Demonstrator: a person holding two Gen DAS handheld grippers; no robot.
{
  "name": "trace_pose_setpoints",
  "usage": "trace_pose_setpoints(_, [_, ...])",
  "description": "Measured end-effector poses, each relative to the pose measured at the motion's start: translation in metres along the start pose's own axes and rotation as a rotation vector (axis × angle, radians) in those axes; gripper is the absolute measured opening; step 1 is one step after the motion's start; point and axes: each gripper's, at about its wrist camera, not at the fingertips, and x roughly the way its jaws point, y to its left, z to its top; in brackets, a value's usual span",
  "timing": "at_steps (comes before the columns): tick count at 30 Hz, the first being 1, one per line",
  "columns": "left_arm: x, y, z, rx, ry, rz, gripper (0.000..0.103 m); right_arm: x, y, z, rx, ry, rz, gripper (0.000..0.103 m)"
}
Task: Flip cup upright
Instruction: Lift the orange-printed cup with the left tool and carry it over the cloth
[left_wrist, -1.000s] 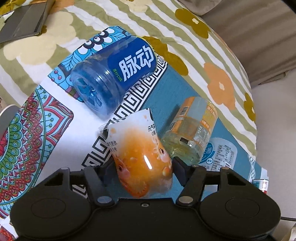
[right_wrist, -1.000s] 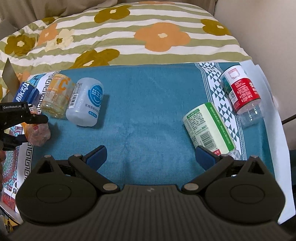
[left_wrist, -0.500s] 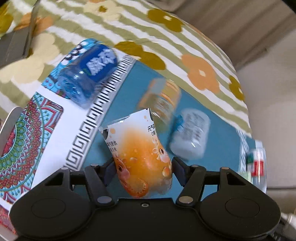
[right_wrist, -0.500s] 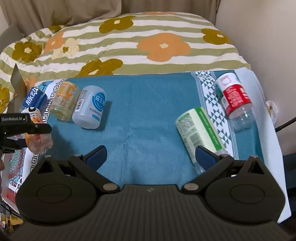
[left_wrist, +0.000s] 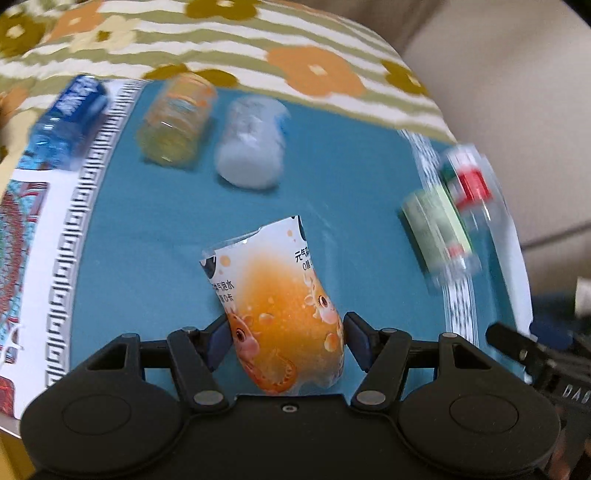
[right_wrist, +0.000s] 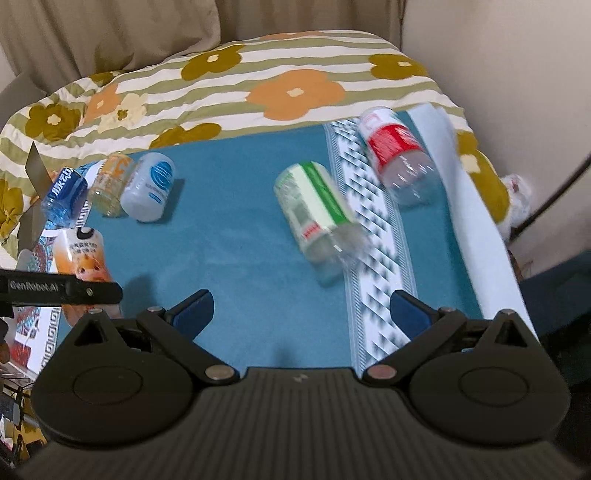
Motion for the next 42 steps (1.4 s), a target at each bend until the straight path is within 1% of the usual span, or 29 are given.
trace_pose_setpoints(5, [0.019, -0.032, -0.018, 0.111, 0.042, 0.008, 0.068, -0.007, -0.030, -0.025, 0.047, 0.005, 0.001, 0.103])
trace_pose_setpoints(9, [0.037, -0.051, -0.021, 0.188, 0.079, 0.022, 0.069, -0.008, -0.045, -0.042, 0.070, 0.015, 0.004, 0.103])
trace_pose_setpoints(16, [0.065, -0.066, -0.019, 0.259, 0.131, 0.048, 0.069, -0.005, -0.062, -0.060, 0.093, 0.026, 0.005, 0.103])
trace_pose_setpoints(25, [0.075, -0.069, -0.012, 0.253, 0.132, 0.055, 0.070, -0.001, -0.075, -0.068, 0.109, 0.032, 0.009, 0.103])
trace_pose_setpoints(26, [0.075, -0.069, -0.012, 0.249, 0.132, 0.056, 0.072, -0.002, -0.076, -0.068, 0.108, 0.030, 0.010, 0.103])
trace_pose_setpoints(27, [0.075, -0.069, -0.013, 0.247, 0.132, 0.058, 0.078, -0.002, -0.076, -0.068, 0.107, 0.029, 0.011, 0.103])
trace_pose_setpoints(30, [0.074, -0.071, -0.014, 0.244, 0.119, 0.061, 0.090, -0.003, -0.077, -0.067, 0.103, 0.024, 0.016, 0.103])
trace_pose_setpoints(35, [0.071, -0.072, -0.016, 0.238, 0.100, 0.080, 0.094, -0.006, -0.078, -0.065, 0.090, 0.014, 0.024, 0.103])
trace_pose_setpoints(40, [0.063, -0.068, -0.019, 0.211, 0.077, 0.081, 0.095, -0.011, -0.077, -0.061, 0.064, 0.001, 0.037, 0.103])
trace_pose_setpoints(42, [0.058, -0.067, -0.022, 0.203, 0.062, 0.089, 0.098, -0.013, -0.076, -0.058, 0.051, -0.001, 0.046, 0.103])
